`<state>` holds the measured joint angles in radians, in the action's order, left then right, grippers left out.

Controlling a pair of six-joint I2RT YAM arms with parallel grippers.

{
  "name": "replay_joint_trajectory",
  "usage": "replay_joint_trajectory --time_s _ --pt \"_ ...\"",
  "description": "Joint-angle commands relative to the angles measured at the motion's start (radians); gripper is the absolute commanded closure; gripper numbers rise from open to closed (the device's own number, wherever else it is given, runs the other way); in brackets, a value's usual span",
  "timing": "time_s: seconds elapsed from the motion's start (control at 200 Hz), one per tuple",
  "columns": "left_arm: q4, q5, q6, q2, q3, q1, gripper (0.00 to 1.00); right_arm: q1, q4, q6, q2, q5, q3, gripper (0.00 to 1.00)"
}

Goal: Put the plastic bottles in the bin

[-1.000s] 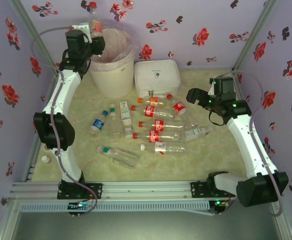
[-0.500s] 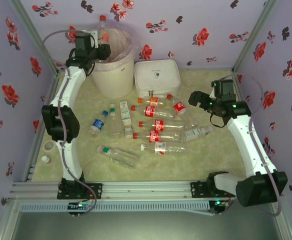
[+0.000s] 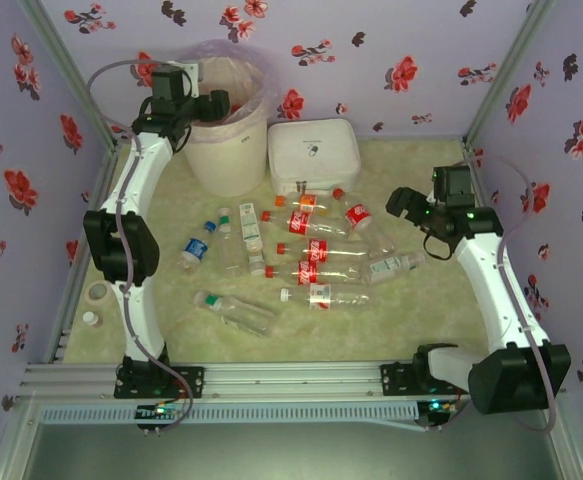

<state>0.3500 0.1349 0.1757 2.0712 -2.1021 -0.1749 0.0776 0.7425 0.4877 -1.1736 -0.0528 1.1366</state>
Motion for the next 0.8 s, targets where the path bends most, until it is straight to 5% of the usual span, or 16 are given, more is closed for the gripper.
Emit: replay_joint_trajectory --time_s 0.0,0.3,0.515,0.795 --pt "0.028 0.017 -0.013 -0.040 -0.018 -0.004 0.17 -0.027 0.050 0.043 0.026 0.076 -0.011 0.01" --pt "0.105 0.031 -0.047 -0.157 -0.096 -0.010 0.02 -0.037 0.234 0.223 -0.031 0.192 -0.026 0.01" --pt "0.229 0.032 -0.085 -0.297 -0.089 -0.045 0.00 -0.038 -0.025 0.478 0.022 0.018 -0.268 0.15" --pt "0.231 0.015 -0.097 -0.596 0.334 -0.222 0.00 -0.072 -0.171 0.556 -0.086 0.091 -0.354 0.21"
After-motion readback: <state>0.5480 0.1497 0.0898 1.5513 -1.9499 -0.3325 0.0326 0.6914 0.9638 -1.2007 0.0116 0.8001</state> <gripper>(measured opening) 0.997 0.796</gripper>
